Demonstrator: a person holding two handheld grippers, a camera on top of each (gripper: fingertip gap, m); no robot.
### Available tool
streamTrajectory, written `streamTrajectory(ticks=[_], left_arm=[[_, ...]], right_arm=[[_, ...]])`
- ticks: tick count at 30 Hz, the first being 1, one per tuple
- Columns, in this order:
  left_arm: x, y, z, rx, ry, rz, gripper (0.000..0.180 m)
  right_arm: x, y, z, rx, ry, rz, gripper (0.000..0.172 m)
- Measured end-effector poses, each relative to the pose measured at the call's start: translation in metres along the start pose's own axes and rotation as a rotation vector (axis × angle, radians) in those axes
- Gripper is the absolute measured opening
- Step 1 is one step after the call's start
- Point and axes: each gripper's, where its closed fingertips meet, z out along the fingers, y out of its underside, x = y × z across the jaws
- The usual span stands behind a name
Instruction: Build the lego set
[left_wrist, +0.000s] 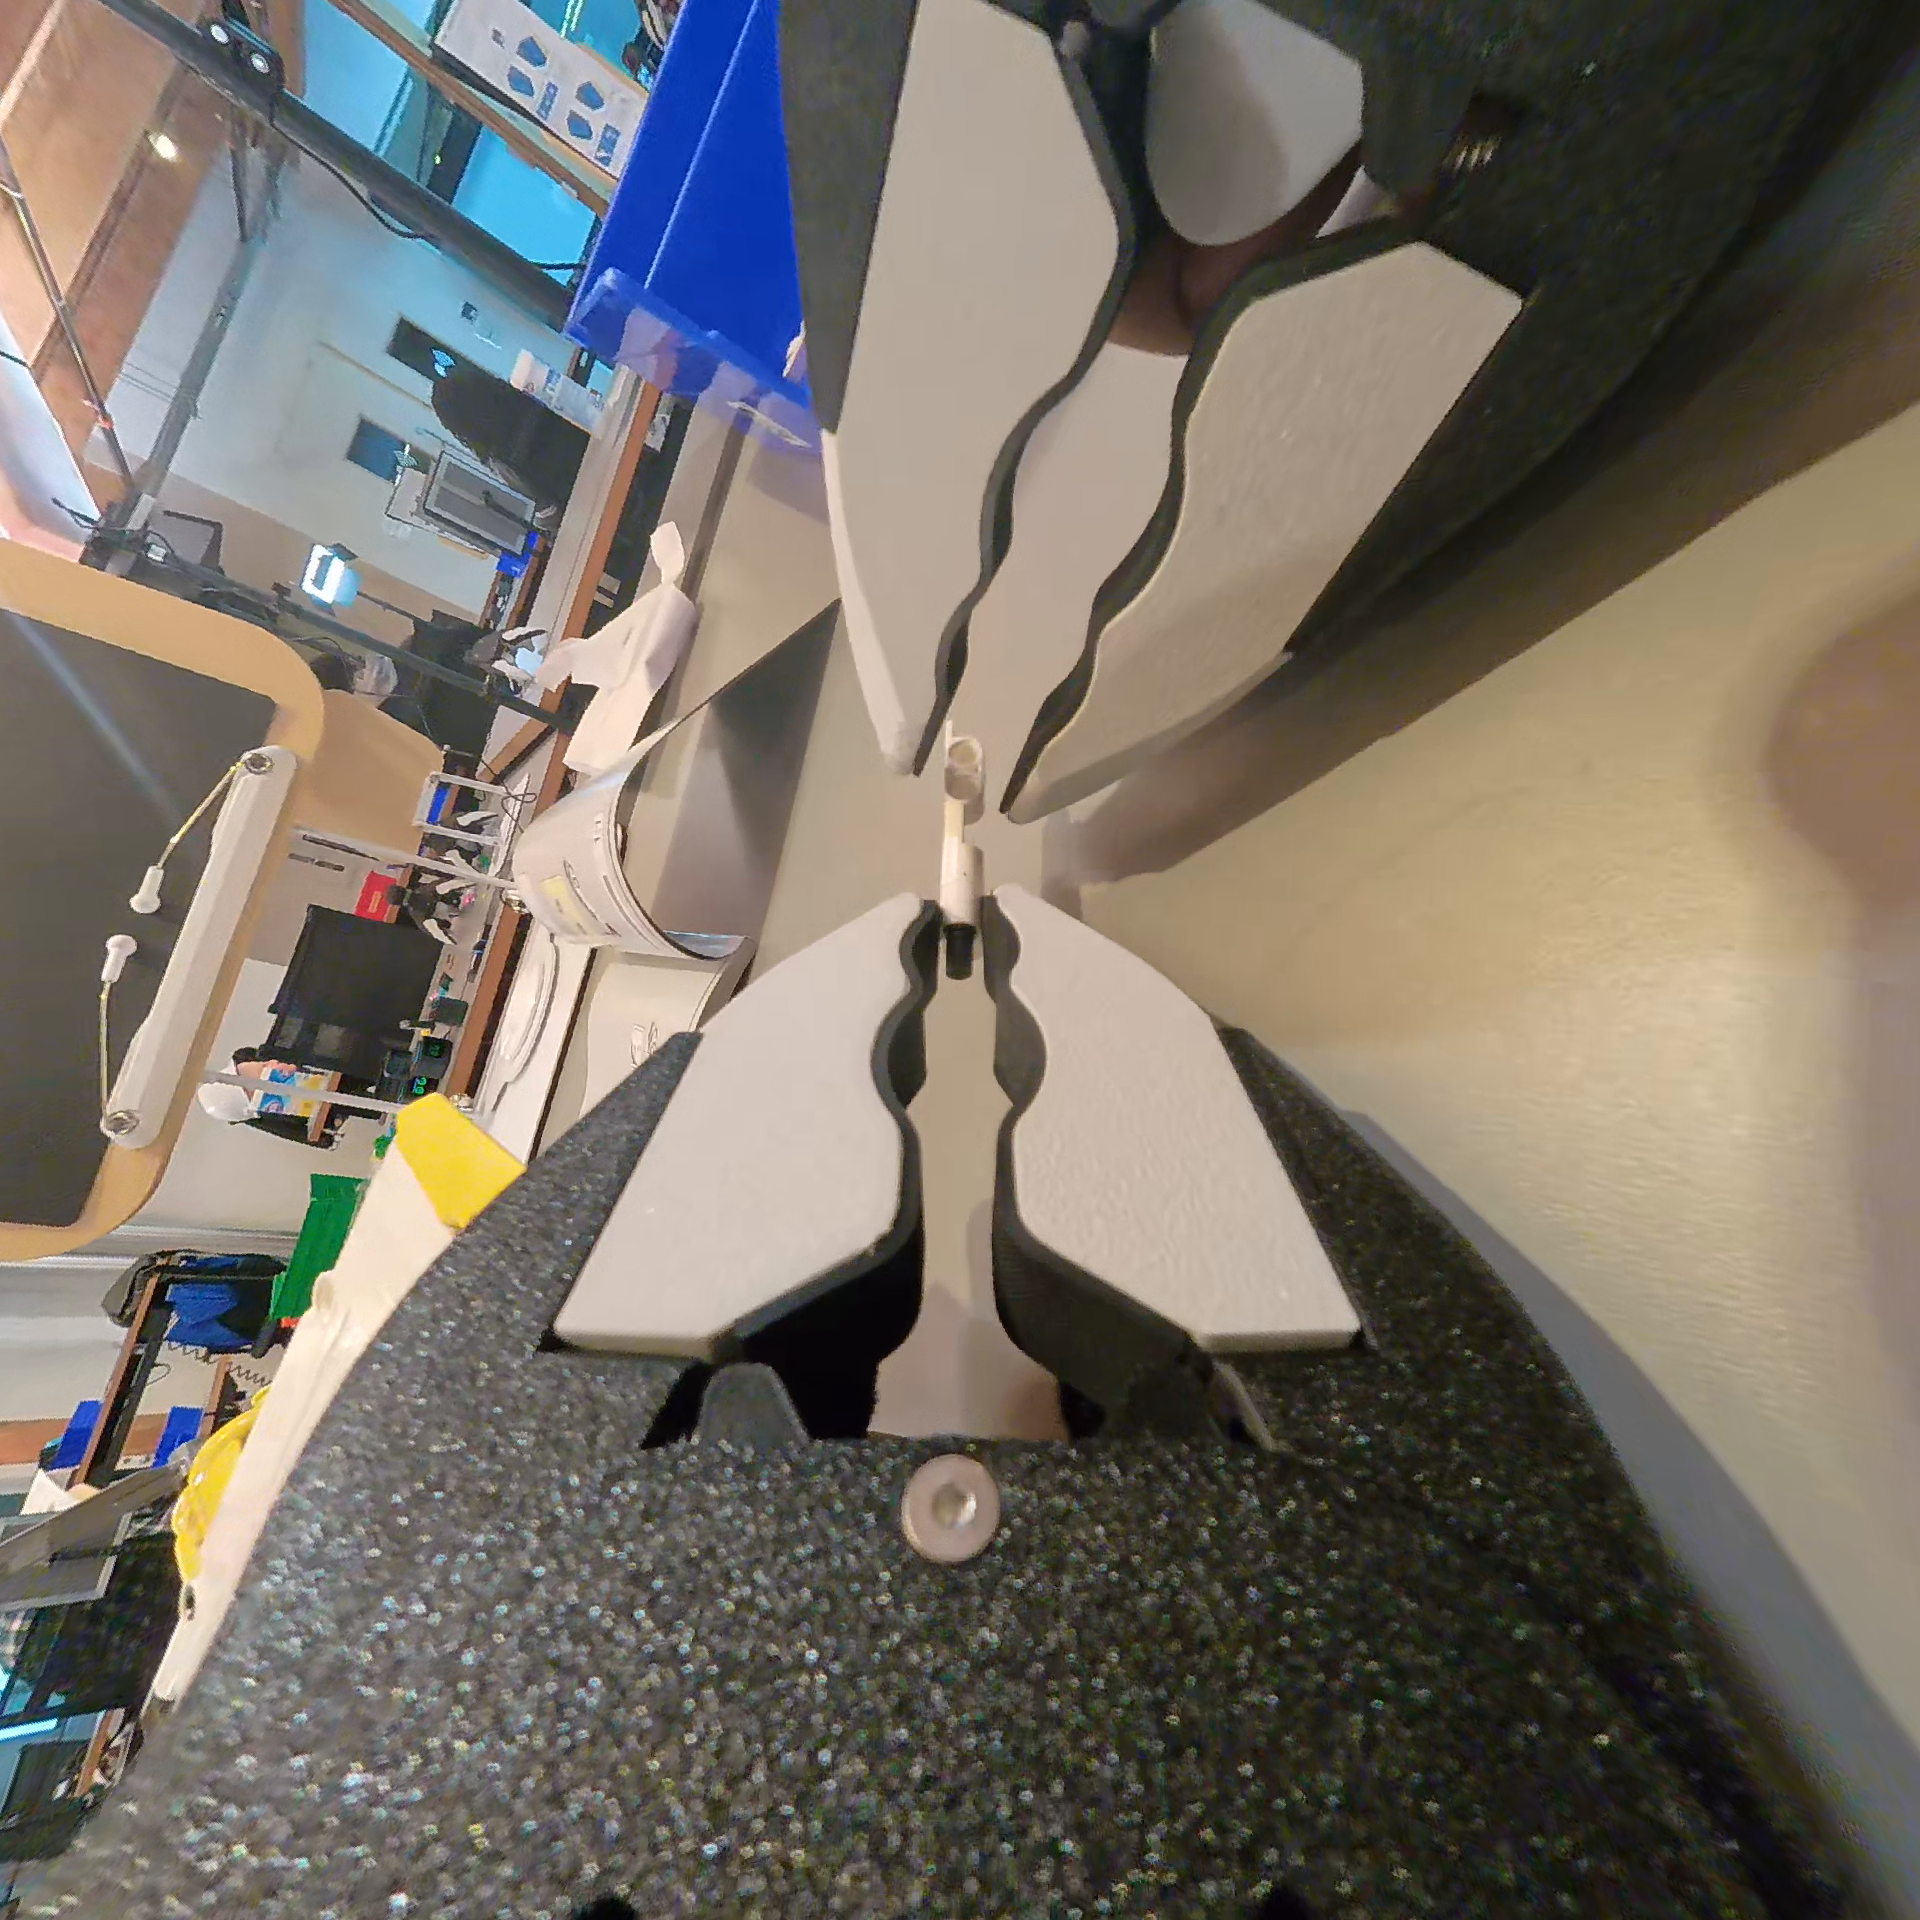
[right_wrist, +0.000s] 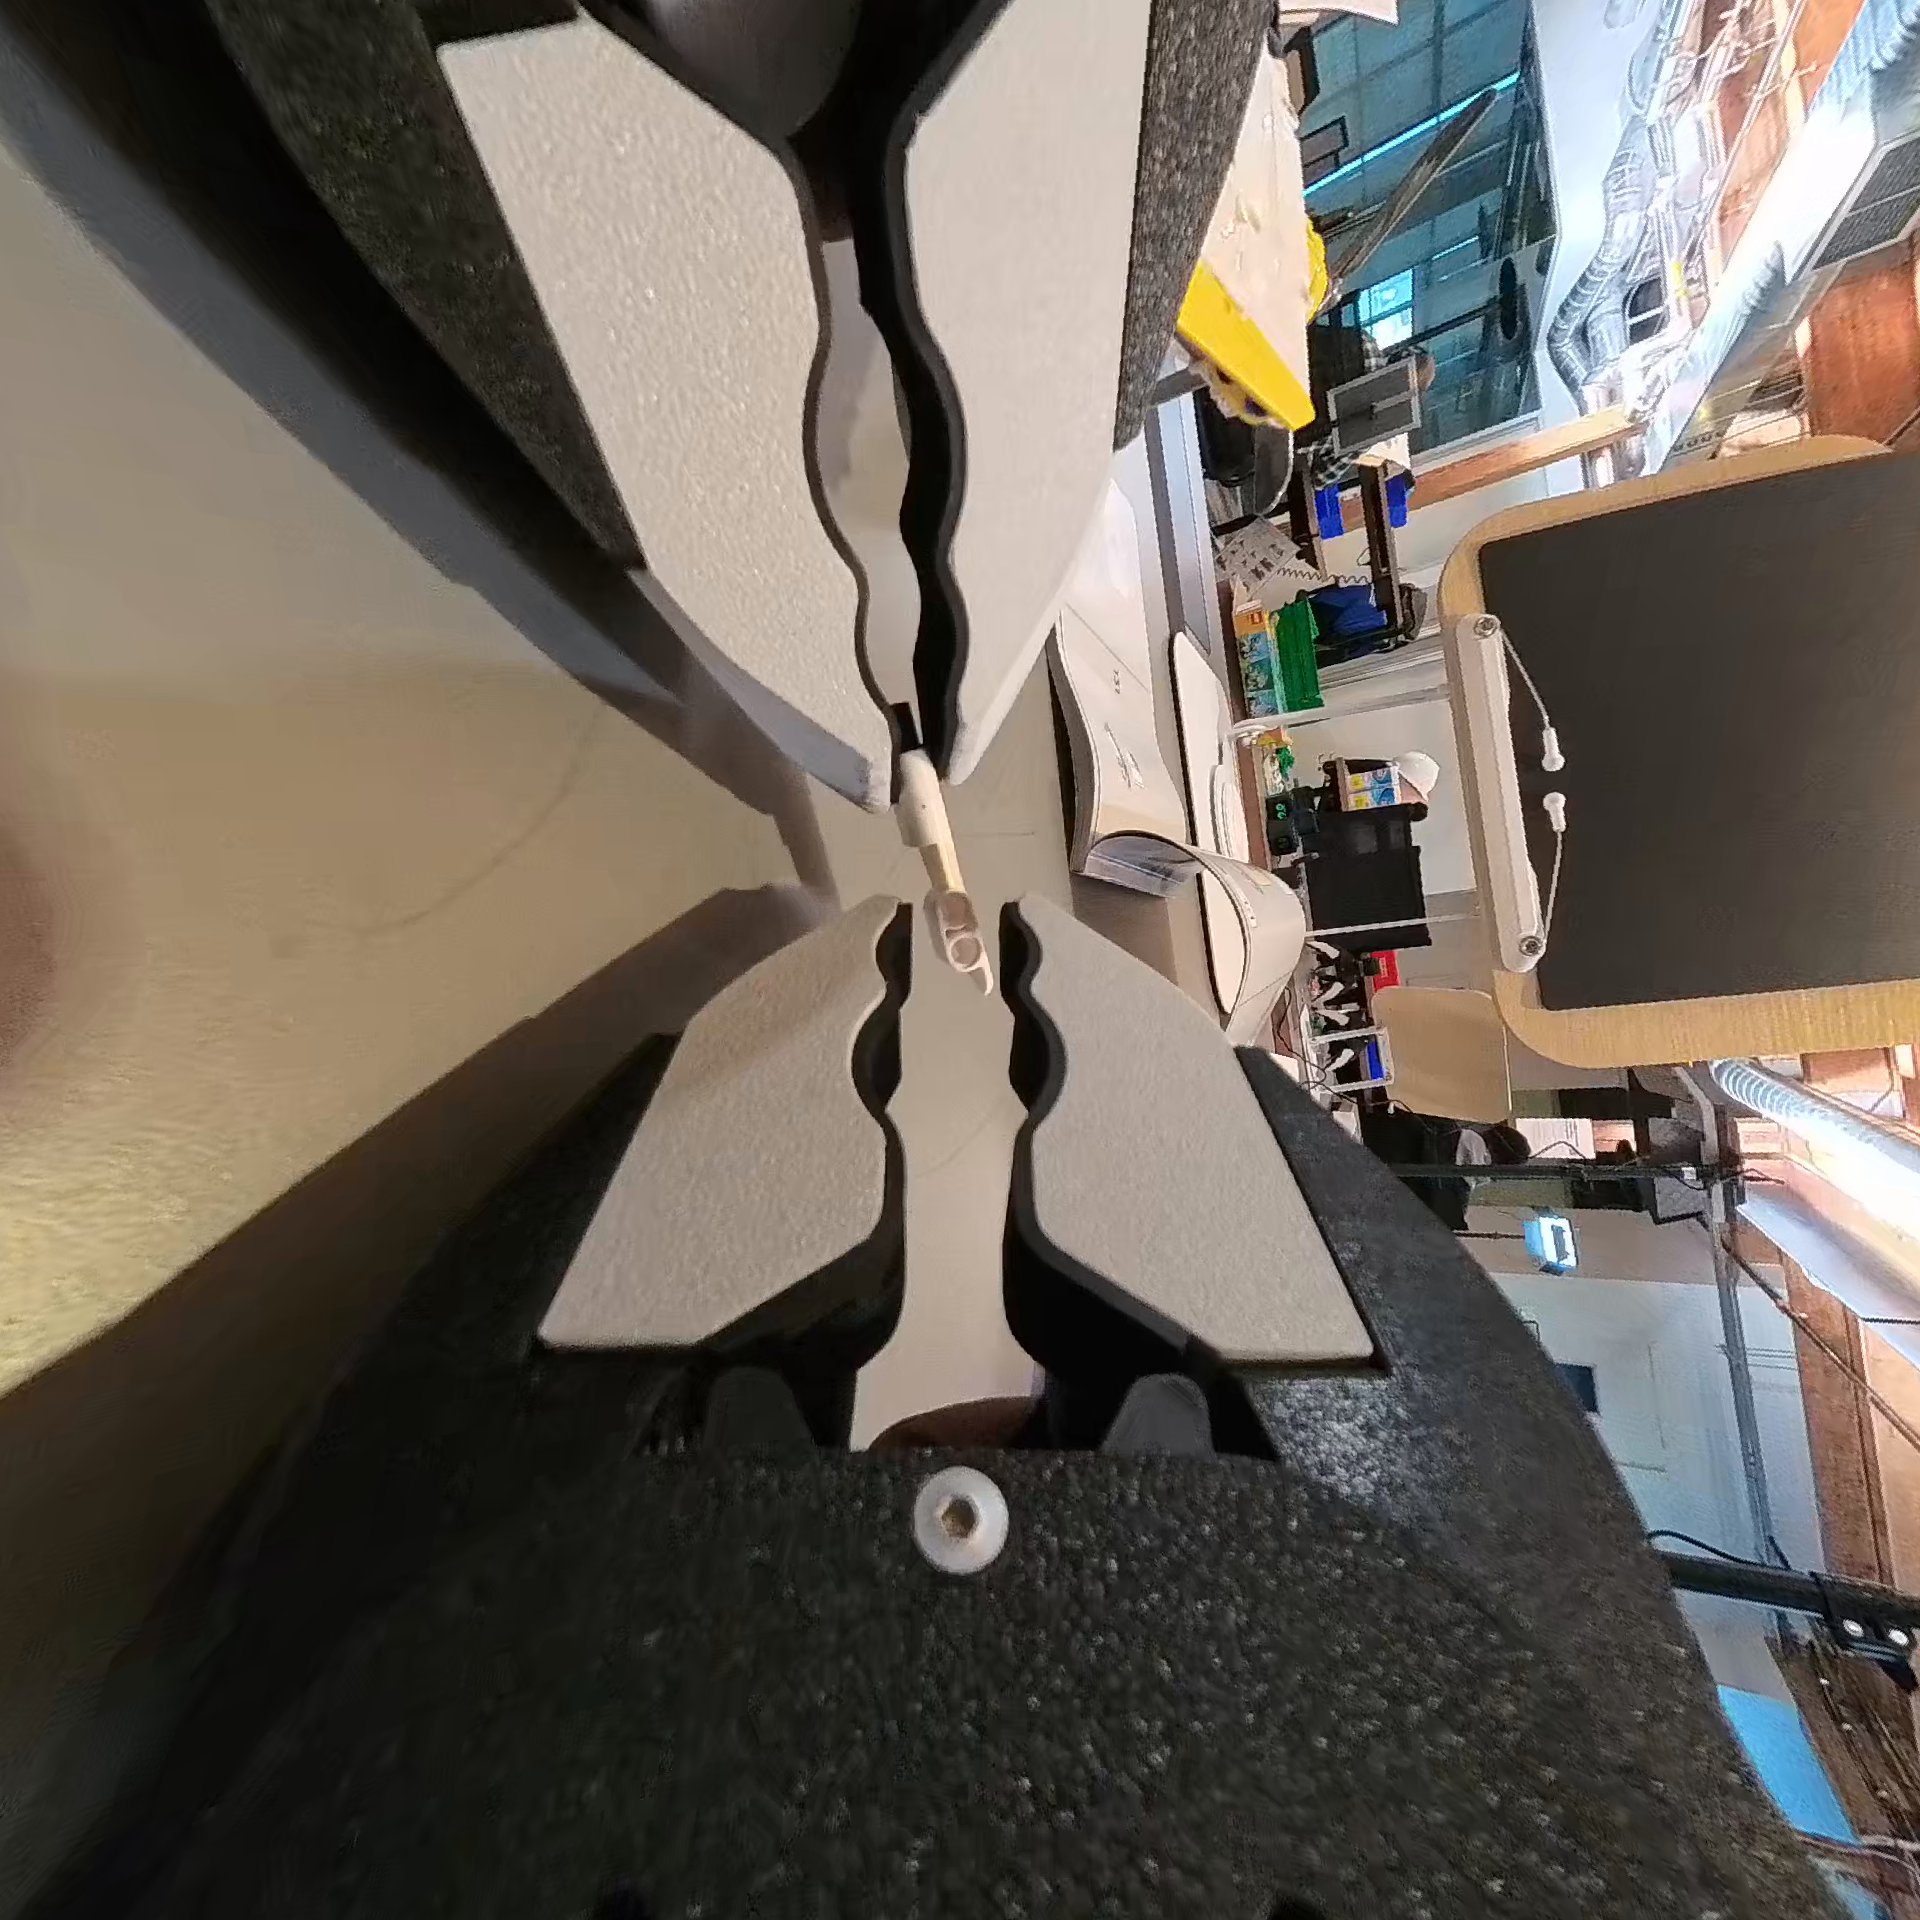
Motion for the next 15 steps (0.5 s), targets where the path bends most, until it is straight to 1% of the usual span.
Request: streamTrajectory(ticks=[15], left_arm=[[-0.0009, 0.0019, -0.0028, -0.004, -0.002, -0.012, 0.008]], right_arm=[[-0.0029, 0.0003, 0.0012, -0.004, -0.013, 0.003, 0.016]])
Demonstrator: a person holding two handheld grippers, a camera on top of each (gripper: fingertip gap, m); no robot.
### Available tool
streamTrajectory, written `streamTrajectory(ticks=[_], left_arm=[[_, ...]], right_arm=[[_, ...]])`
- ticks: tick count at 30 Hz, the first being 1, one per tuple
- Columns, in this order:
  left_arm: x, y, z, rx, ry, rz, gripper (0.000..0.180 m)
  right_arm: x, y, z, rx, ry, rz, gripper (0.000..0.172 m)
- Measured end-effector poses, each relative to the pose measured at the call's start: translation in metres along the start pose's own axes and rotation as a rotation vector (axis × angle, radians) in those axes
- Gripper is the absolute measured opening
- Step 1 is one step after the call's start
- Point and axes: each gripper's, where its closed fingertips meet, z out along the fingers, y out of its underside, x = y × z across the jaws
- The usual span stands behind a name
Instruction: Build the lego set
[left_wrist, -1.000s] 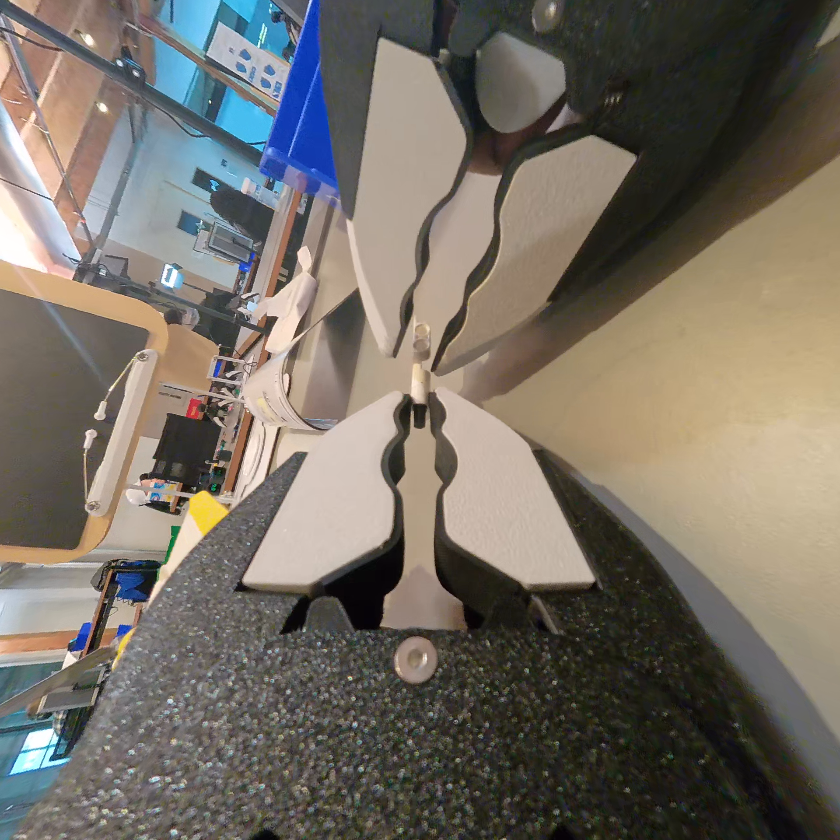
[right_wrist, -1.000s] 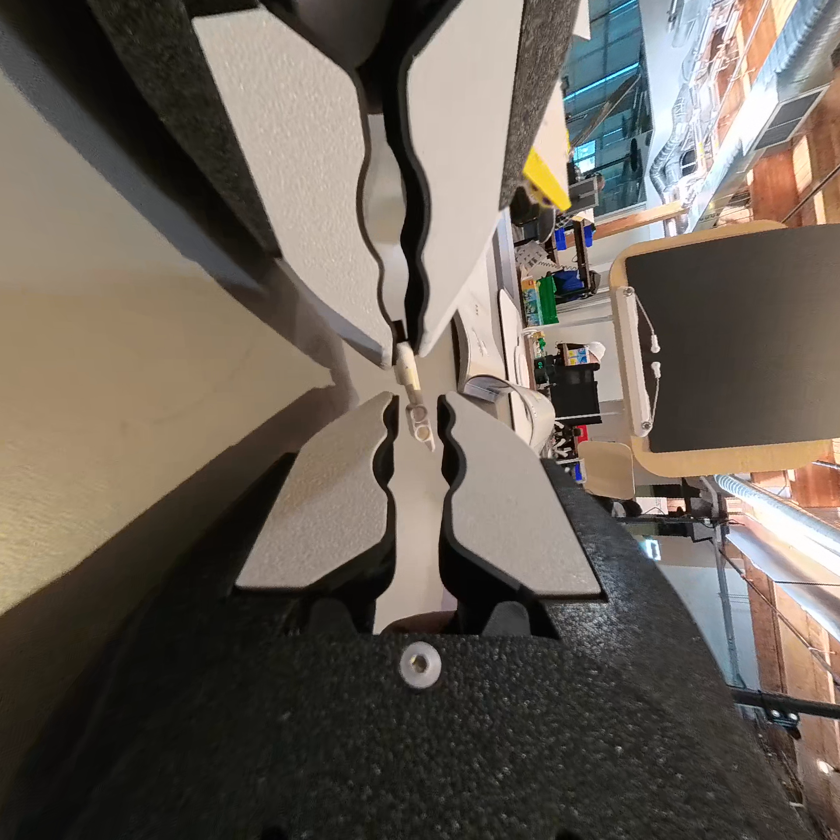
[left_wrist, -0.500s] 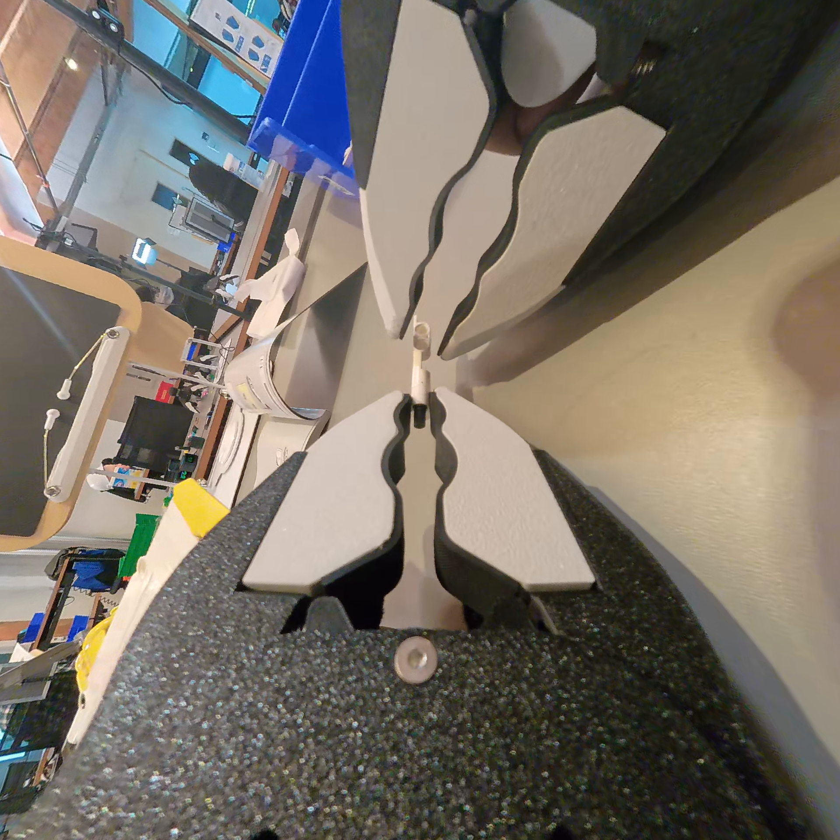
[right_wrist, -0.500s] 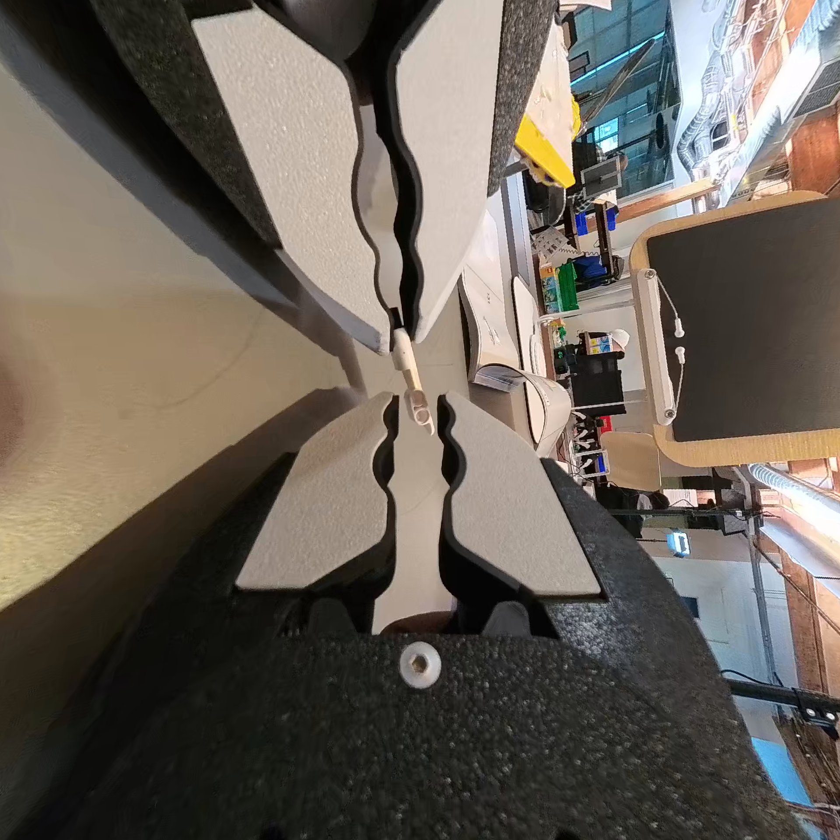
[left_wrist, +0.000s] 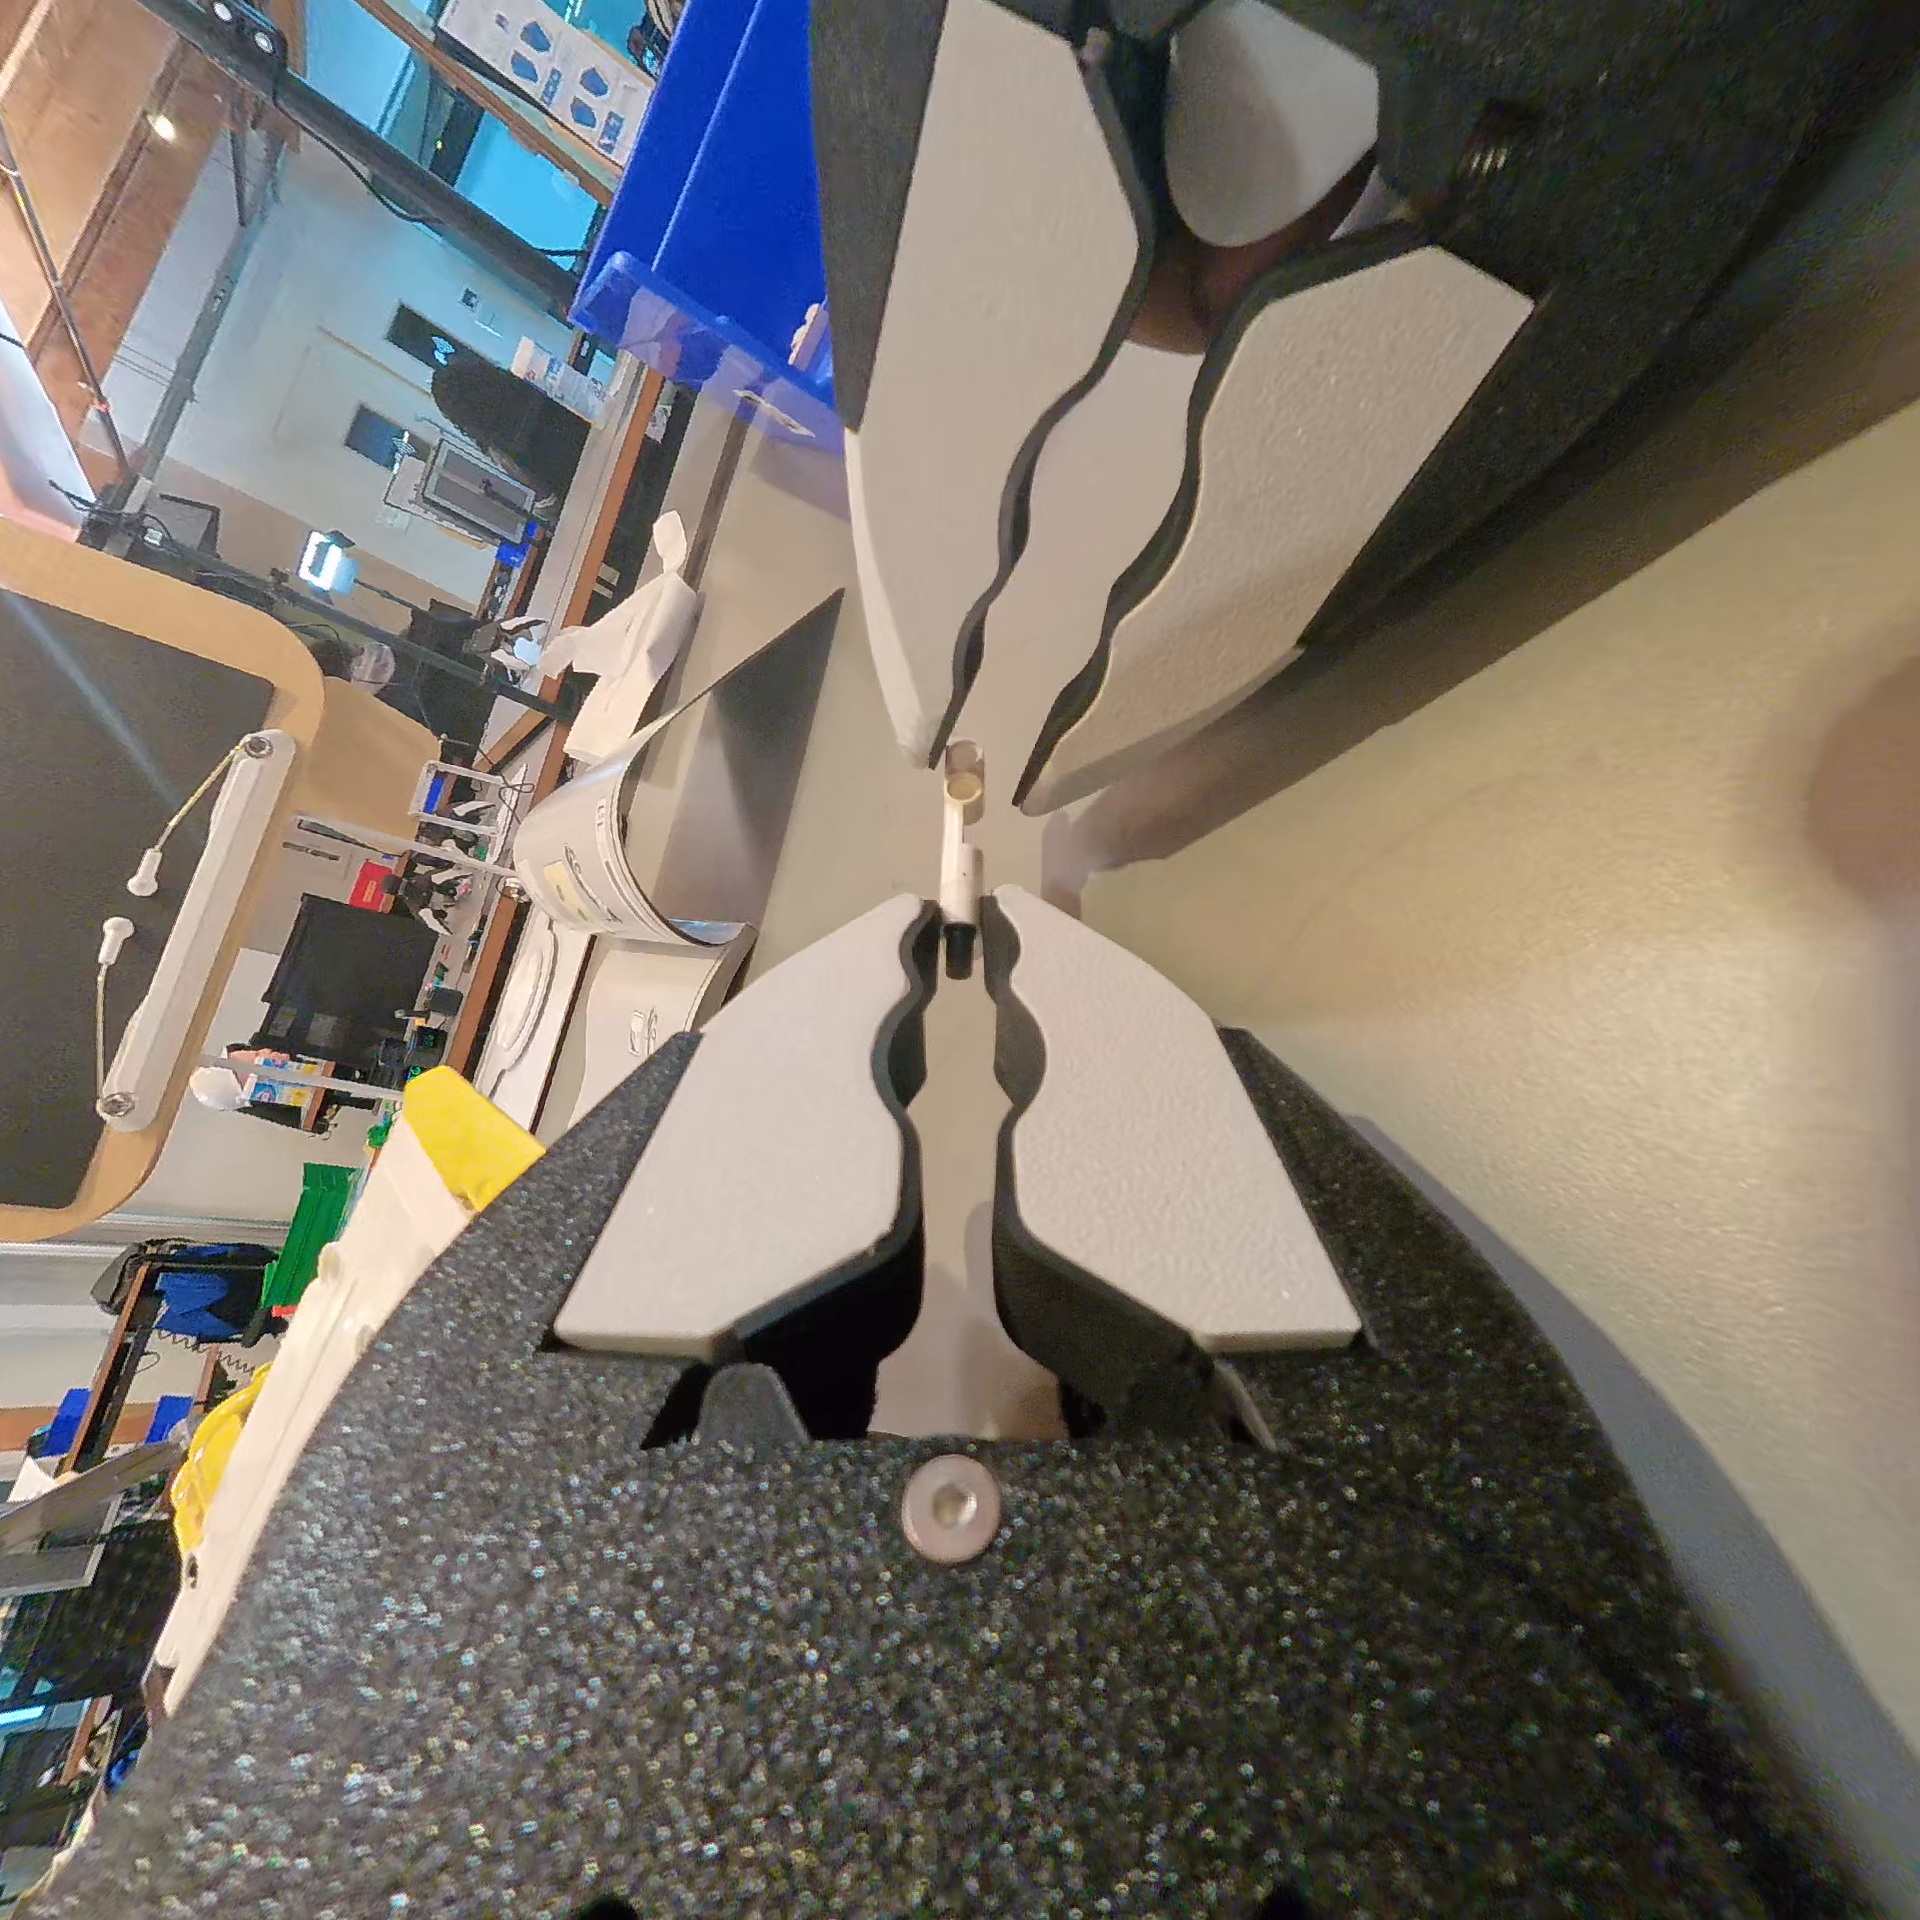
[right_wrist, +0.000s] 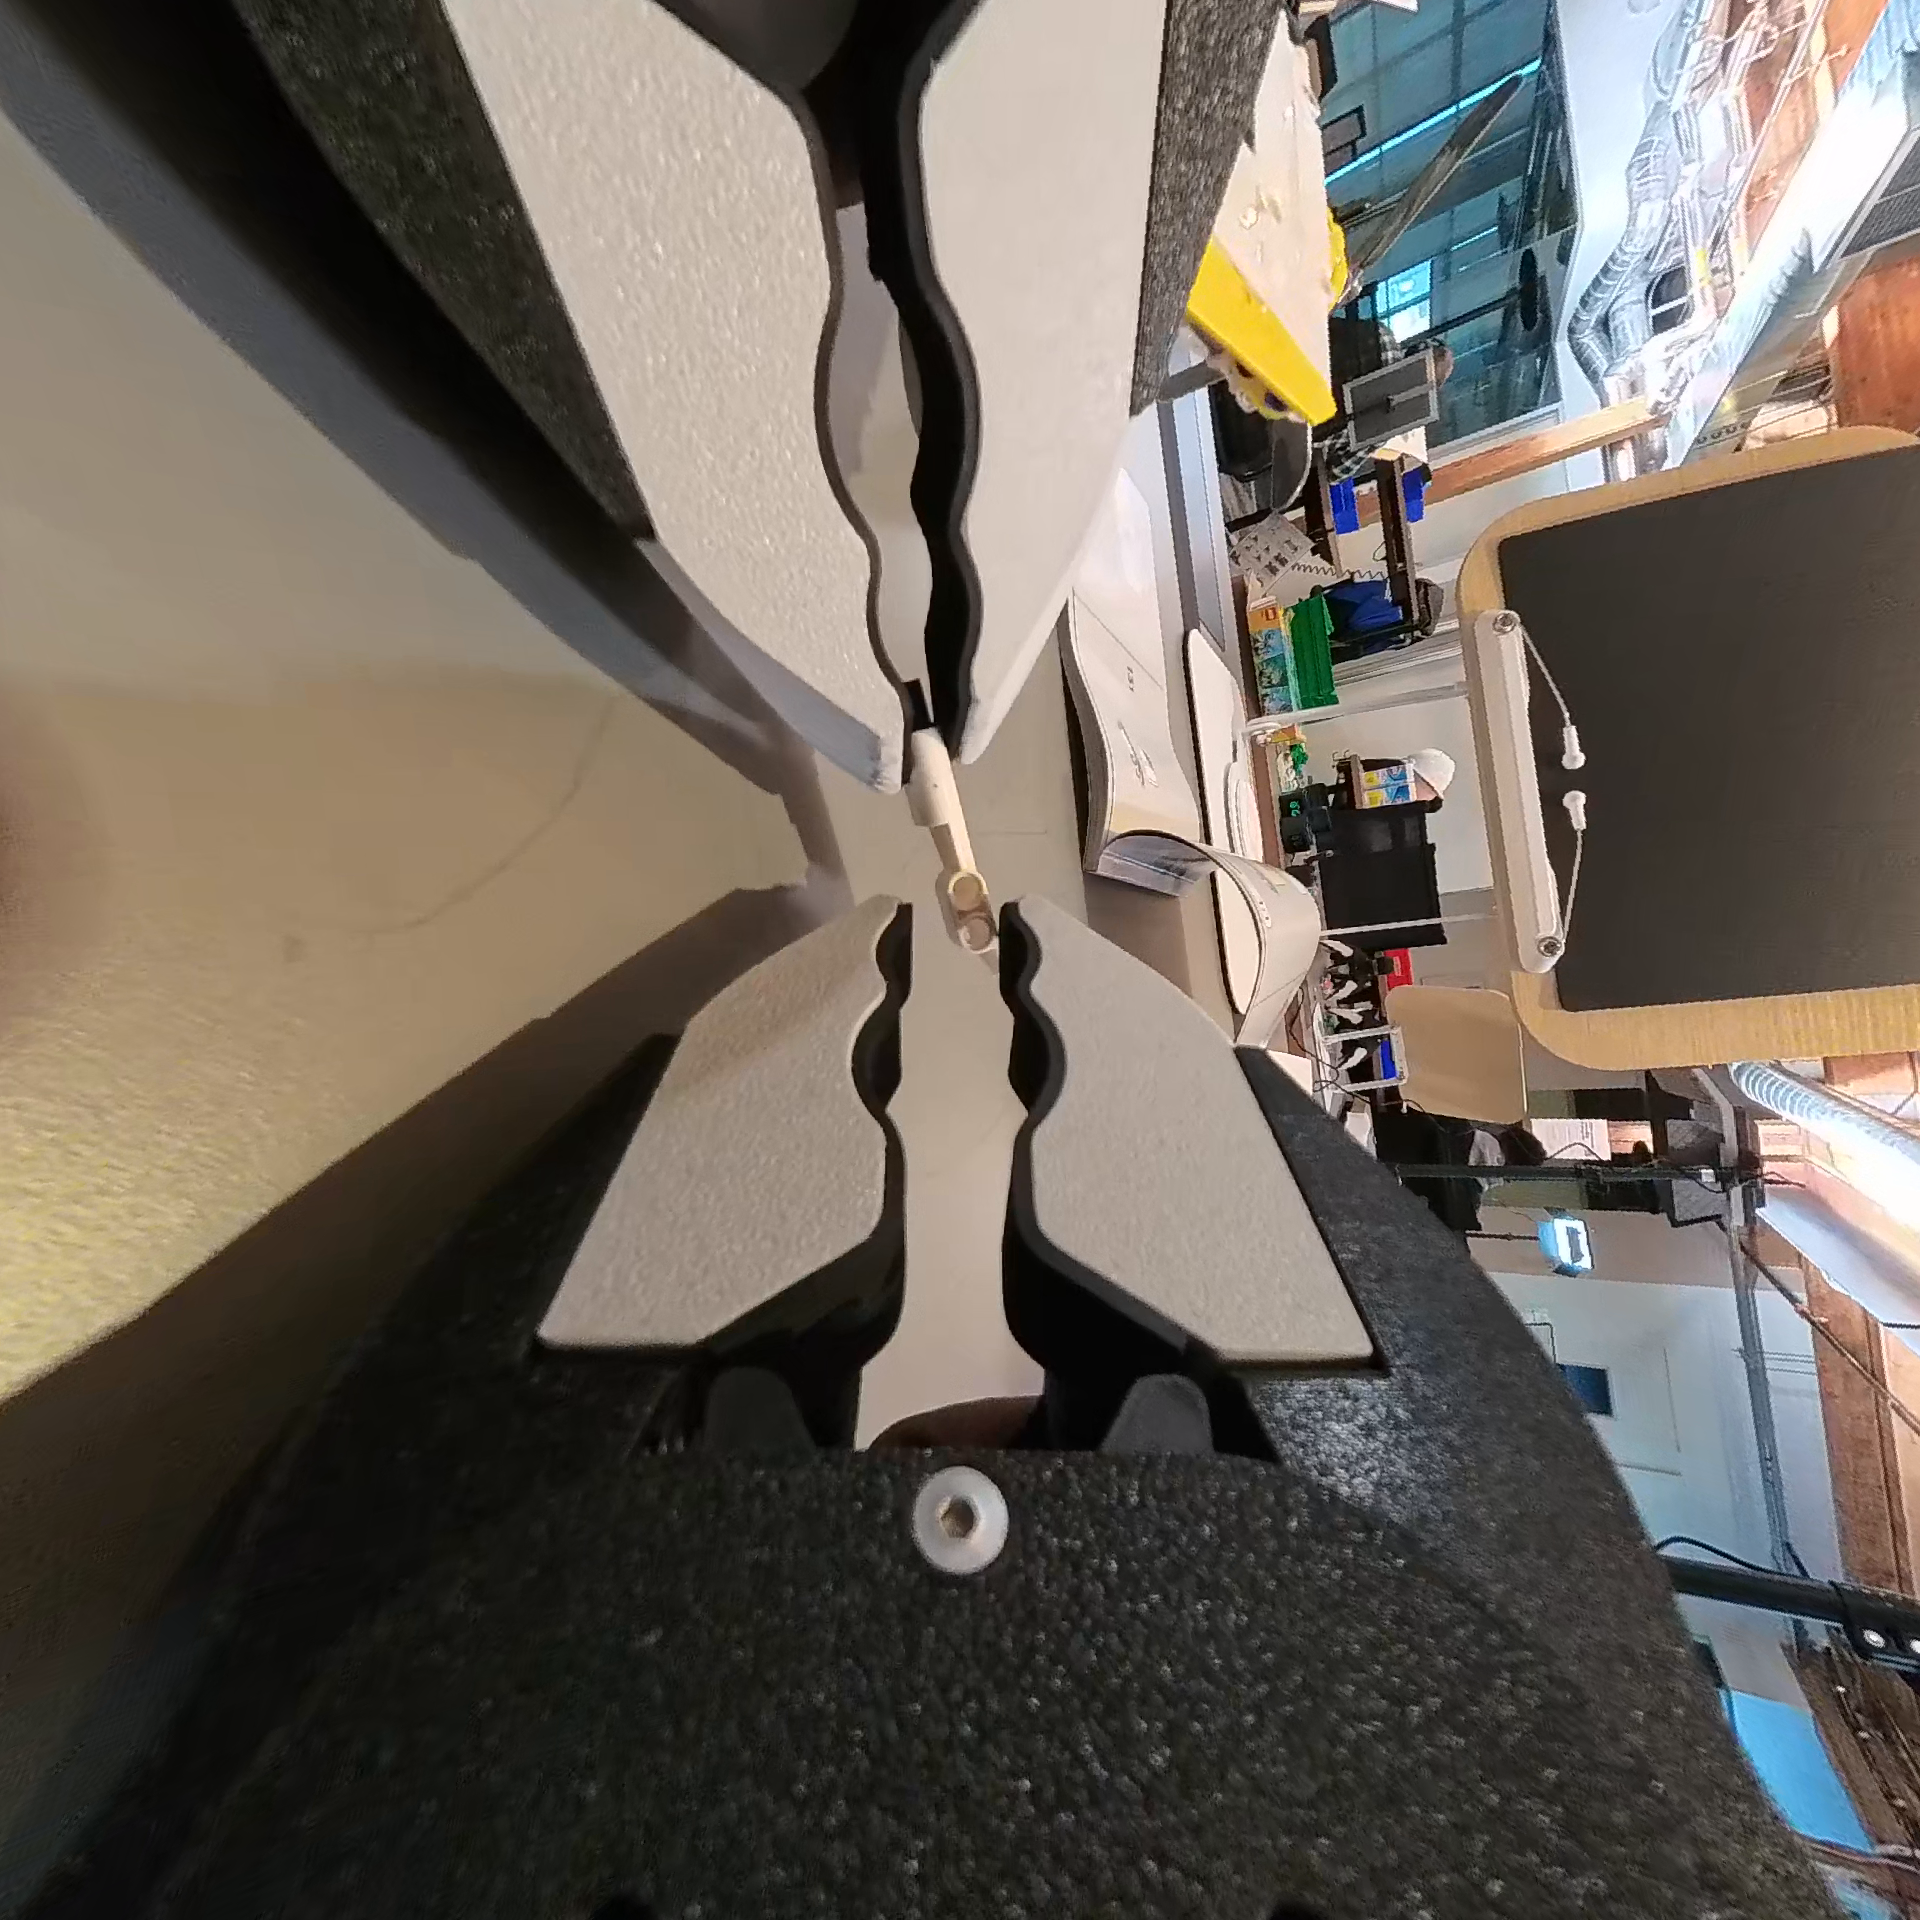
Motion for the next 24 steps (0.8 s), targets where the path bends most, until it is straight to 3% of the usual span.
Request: streamTrajectory(ticks=[24], left_arm=[[0.0005, 0.0003, 0.0006, -0.005, -0.001, 0.001, 0.008]], right_arm=[[-0.0035, -0.0005, 0.0001, -0.006, -0.010, -0.002, 0.016]])
